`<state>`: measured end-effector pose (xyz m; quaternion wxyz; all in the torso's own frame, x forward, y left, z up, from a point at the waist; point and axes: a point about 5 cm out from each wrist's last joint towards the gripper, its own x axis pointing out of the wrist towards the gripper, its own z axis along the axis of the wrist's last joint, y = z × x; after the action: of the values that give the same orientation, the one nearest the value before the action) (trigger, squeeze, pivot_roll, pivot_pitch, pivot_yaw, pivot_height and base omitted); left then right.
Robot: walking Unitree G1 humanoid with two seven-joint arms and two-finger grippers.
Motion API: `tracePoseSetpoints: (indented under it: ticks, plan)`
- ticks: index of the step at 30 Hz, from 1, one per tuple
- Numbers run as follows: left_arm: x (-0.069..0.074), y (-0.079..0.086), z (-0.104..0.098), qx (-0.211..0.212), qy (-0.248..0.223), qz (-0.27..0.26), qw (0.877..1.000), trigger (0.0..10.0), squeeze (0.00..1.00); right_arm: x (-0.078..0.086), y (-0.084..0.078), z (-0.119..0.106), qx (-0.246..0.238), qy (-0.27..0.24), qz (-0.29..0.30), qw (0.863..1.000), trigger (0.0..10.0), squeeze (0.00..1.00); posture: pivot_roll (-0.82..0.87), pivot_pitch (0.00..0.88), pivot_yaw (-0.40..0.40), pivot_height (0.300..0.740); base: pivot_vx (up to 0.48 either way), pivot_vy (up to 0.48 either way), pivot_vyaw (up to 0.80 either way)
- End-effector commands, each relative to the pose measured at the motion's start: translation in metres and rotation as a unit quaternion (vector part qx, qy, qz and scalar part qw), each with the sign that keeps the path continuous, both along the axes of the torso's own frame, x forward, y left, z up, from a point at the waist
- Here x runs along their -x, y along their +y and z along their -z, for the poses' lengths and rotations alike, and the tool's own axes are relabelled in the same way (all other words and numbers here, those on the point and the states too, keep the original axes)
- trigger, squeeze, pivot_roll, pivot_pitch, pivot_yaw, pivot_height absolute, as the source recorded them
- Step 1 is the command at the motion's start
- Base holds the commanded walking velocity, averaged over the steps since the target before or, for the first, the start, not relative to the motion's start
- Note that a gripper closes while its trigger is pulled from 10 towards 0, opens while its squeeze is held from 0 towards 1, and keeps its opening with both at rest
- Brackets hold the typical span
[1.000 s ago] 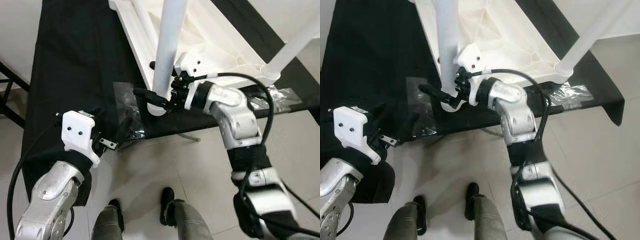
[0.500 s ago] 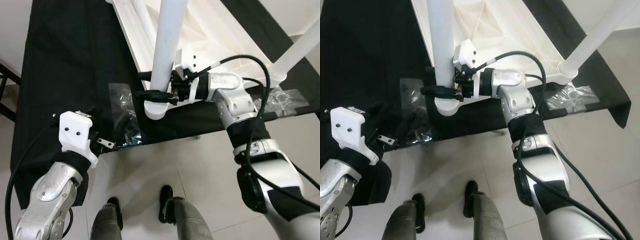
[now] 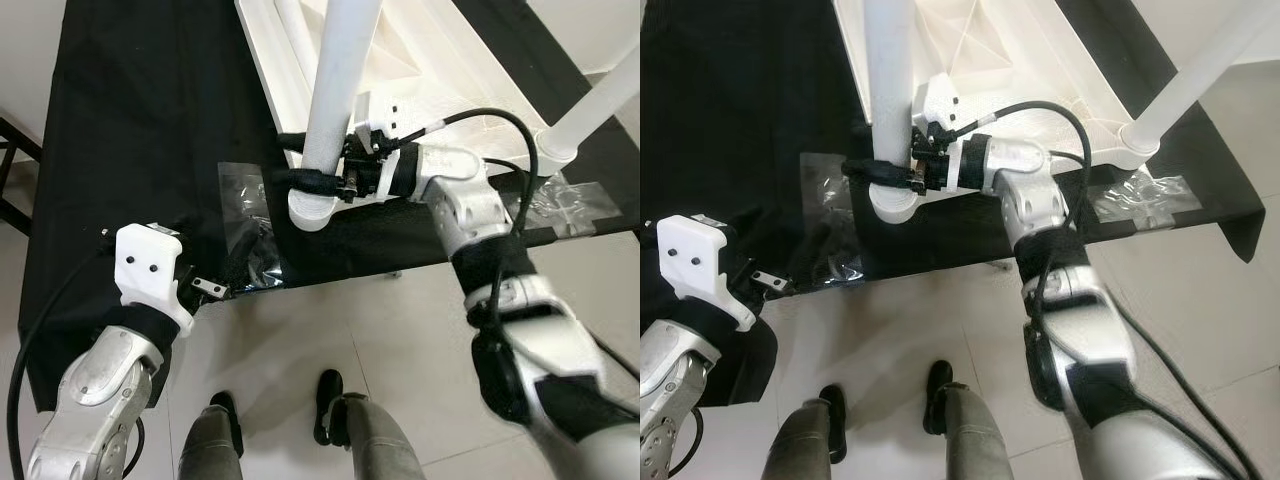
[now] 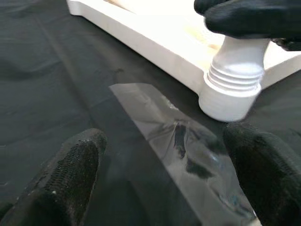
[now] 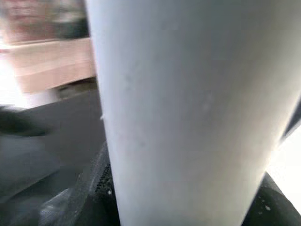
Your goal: Building children table
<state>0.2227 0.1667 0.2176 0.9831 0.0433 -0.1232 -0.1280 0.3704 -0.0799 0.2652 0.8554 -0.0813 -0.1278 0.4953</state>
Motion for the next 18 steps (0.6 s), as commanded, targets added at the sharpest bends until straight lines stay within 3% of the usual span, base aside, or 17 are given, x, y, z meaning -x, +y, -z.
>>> tracePoseSetpoints:
  ticks: [1, 2, 3, 5, 8, 9, 11, 12, 16, 17, 18]
  plan:
    - [0.003, 0.001, 0.004, 0.000, 0.010, 0.001, 1.000, 10.0, 0.00, 0.005, -0.009, 0.058, 0.001, 0.110, 0.152, 0.982, 0.0, 0.00, 0.10, 0.394, -0.120, 0.740, 0.000, 0.000, 0.00]
    - [0.002, 0.000, 0.005, 0.003, 0.014, 0.005, 1.000, 10.0, 0.00, 0.025, -0.003, 0.084, -0.010, 0.146, 0.222, 0.964, 0.0, 0.00, 0.09, 0.405, -0.113, 0.740, 0.000, 0.000, 0.00]
    - [0.002, 0.000, 0.005, 0.003, 0.014, 0.005, 1.000, 10.0, 0.00, 0.025, -0.003, 0.084, -0.010, 0.146, 0.222, 0.964, 0.0, 0.00, 0.09, 0.405, -0.113, 0.740, 0.000, 0.000, 0.00]
    - [0.000, -0.003, 0.008, 0.007, 0.019, 0.013, 1.000, 10.0, 0.00, 0.044, 0.000, 0.103, -0.026, 0.176, 0.296, 0.938, 0.0, 0.00, 0.08, 0.393, -0.107, 0.740, 0.000, 0.000, 0.00]
    - [0.000, -0.006, 0.009, 0.009, 0.020, 0.018, 1.000, 10.0, 0.00, 0.041, 0.003, 0.098, -0.030, 0.170, 0.301, 0.938, 0.0, 0.00, 0.08, 0.388, -0.107, 0.740, 0.000, 0.000, 0.00]
    - [-0.002, -0.009, 0.008, 0.011, 0.019, 0.022, 1.000, 10.0, 0.00, 0.031, 0.006, 0.088, -0.031, 0.154, 0.300, 0.941, 0.0, 0.00, 0.09, 0.381, -0.111, 0.740, 0.000, 0.000, 0.00]
    - [-0.002, -0.009, 0.008, 0.011, 0.018, 0.022, 1.000, 10.0, 0.00, 0.027, 0.005, 0.085, -0.032, 0.149, 0.299, 0.942, 0.0, 0.00, 0.09, 0.381, -0.111, 0.740, 0.000, 0.000, 0.00]
    - [-0.003, -0.008, 0.007, 0.011, 0.017, 0.022, 1.000, 10.0, 0.00, 0.022, 0.003, 0.082, -0.026, 0.141, 0.302, 0.943, 10.0, 0.00, 0.09, 0.377, -0.112, 0.740, 0.000, 0.000, 0.00]
    - [-0.003, -0.007, 0.006, 0.010, 0.015, 0.020, 1.000, 10.0, 0.00, 0.015, -0.002, 0.074, -0.025, 0.128, 0.312, 0.941, 10.0, 0.00, 0.10, 0.374, -0.112, 0.740, 0.000, 0.000, 0.00]
    - [-0.004, -0.005, 0.006, 0.009, 0.013, 0.018, 1.000, 10.0, 0.00, 0.014, -0.003, 0.057, -0.042, 0.111, 0.297, 0.948, 10.0, 1.00, 0.11, 0.367, -0.106, 0.740, 0.000, 0.000, 0.00]
    - [-0.004, -0.005, 0.006, 0.009, 0.013, 0.018, 1.000, 10.0, 0.00, 0.014, -0.003, 0.057, -0.042, 0.111, 0.297, 0.948, 10.0, 1.00, 0.11, 0.367, -0.106, 0.740, 0.000, 0.000, 0.00]
